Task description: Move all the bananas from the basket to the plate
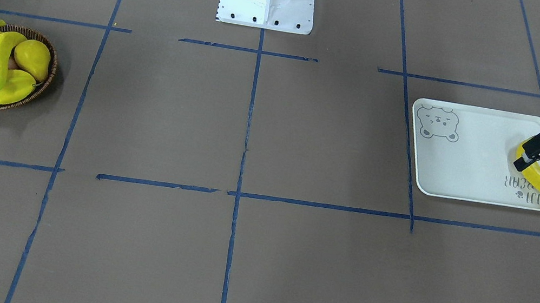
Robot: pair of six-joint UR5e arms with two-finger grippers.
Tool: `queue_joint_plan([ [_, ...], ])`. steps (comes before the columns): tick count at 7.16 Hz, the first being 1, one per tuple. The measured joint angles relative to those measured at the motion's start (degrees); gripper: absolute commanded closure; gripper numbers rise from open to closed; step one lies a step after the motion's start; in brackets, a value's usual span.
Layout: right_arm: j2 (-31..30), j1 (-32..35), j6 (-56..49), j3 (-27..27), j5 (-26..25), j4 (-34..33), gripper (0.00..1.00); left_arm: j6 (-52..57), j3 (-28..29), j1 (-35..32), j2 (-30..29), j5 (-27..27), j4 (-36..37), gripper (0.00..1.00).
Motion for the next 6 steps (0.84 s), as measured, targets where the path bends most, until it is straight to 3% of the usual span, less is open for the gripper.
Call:
queue_joint_plan([
  [3,-1.15,-1.45,3.98,-0.07,-0.09,0.17,0.33,0.00,-0.04,0.00,-0.02,0.00,0.00,0.00],
  [4,-0.96,-2.33,5.50,-0.07,-0.20,0.30,0.51,0.00,-0.02,0.00,-0.02,0.00,0.02,0.00],
  [5,-0.78,-2.82,6.16,-0.08,-0.25,0.35,0.90,0.00,0.01,0.00,-0.02,0.00,0.06,0.00],
  [6,-0.60,-2.99,6.40,-0.07,-0.27,0.42,0.99,0.00,0.01,0.00,-0.02,0.00,0.08,0.00],
])
